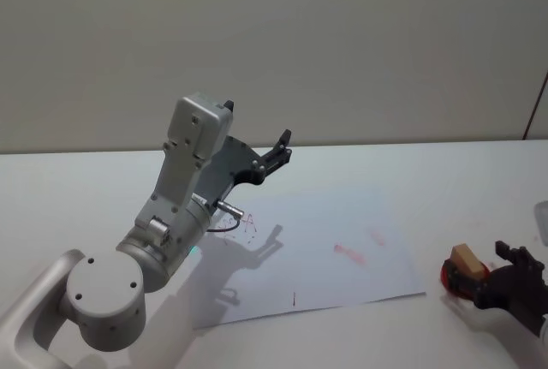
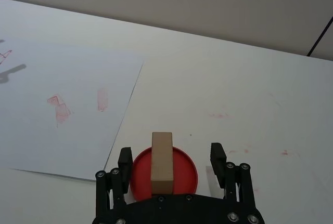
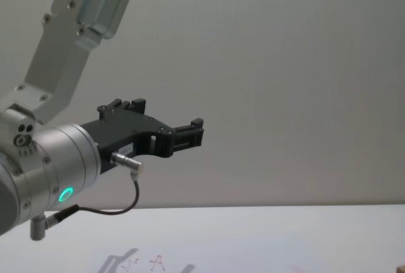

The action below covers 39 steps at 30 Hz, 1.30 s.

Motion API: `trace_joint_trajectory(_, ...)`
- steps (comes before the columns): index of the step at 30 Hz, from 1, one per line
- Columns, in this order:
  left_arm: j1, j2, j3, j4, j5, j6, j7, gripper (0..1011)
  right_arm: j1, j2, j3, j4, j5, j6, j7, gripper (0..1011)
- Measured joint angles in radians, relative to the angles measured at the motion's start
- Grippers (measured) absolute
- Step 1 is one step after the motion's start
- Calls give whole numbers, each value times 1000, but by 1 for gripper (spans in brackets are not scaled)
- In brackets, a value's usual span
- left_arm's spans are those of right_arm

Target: Use the one hand to pick up the stamp and affix it onto the A4 paper.

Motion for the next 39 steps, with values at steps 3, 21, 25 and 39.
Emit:
trace_joint_trajectory(3, 0, 0, 0, 0, 0, 0, 0, 1001, 11, -6, -3, 11, -8, 6, 7, 855)
trace_joint_trajectory(21, 0, 0, 0, 0, 0, 0, 0, 1001, 34, -18, -9, 34, -26, 19, 23, 304)
trace_joint_trajectory(25, 0, 0, 0, 0, 0, 0, 0, 1001, 36, -20, -9, 36, -27, 20, 24, 224)
trace_joint_trajectory(39, 0, 0, 0, 0, 0, 0, 0, 1001, 46, -24, -9, 32, -39, -28, 44, 217)
